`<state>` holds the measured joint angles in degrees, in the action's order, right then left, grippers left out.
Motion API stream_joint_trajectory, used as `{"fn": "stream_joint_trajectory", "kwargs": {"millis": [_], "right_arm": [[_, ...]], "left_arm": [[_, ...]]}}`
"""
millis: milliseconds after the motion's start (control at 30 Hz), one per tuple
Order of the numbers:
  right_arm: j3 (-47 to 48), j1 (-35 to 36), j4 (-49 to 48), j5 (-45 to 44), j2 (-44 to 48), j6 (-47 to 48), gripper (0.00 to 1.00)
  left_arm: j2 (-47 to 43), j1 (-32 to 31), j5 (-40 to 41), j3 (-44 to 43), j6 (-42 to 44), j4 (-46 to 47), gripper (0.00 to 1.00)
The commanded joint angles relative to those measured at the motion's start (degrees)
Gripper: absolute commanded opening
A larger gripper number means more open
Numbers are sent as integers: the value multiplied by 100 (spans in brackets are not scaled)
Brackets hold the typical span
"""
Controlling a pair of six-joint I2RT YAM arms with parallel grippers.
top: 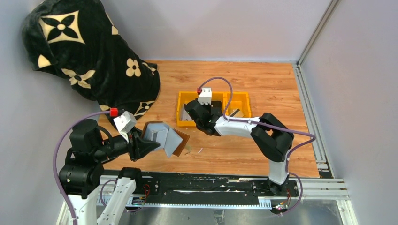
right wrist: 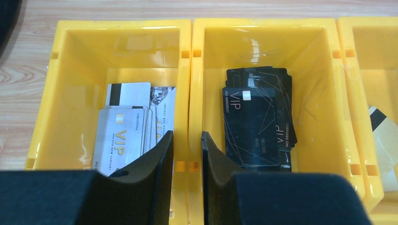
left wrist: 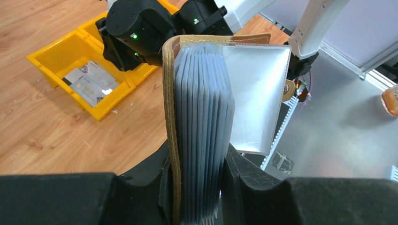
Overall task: Take the credit cards out of the card holder
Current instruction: Move the storage box to the center of the board, then remove the credit card from the card holder.
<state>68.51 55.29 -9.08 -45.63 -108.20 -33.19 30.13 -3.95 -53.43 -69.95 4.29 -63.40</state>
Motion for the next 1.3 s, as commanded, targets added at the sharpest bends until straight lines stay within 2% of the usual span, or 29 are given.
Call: {"fn": "stream_joint_trajectory", "kwargs": {"millis": [0, 167, 267, 367, 400, 467, 500, 633, 733, 1000, 1200, 1267], "right_arm": [[-249, -86, 116, 624, 417, 213, 25], [-343, -140, 247, 1532, 1668, 506, 45], [-432, -210, 424, 2038, 2730, 587, 55], [-252, -211, 776, 2563, 3554, 633, 58], [-178, -211, 840, 2833, 3779, 612, 59], [-72, -211, 754, 3643, 4105, 508, 73], [15, -210, 704, 4316, 4167, 436, 75], [280, -207, 468, 6375, 4023, -61, 77], [346, -142, 189, 7203, 3768, -433, 78], [627, 213, 371, 8126, 3369, -216, 79], [682, 323, 617, 8407, 3288, 79, 79], [704, 325, 744, 8460, 3269, 207, 72]], "left_arm": [[98, -17, -209, 20, -69, 99, 0], [243, -12, -60, 52, -52, 95, 0], [342, -13, 95, 51, -60, 96, 0], [442, -10, 323, 52, -53, 95, 0], [468, -12, 370, 53, -52, 99, 0], [526, -10, 430, 44, -38, 98, 0], [559, -21, 423, 31, -36, 95, 0], [622, -10, 248, -8, -34, 99, 0], [640, -10, 161, -29, -25, 102, 0], [644, -10, 221, -119, 32, 99, 0], [682, -12, 169, -132, 71, 99, 0], [686, -14, 120, -155, 95, 94, 0]]}}
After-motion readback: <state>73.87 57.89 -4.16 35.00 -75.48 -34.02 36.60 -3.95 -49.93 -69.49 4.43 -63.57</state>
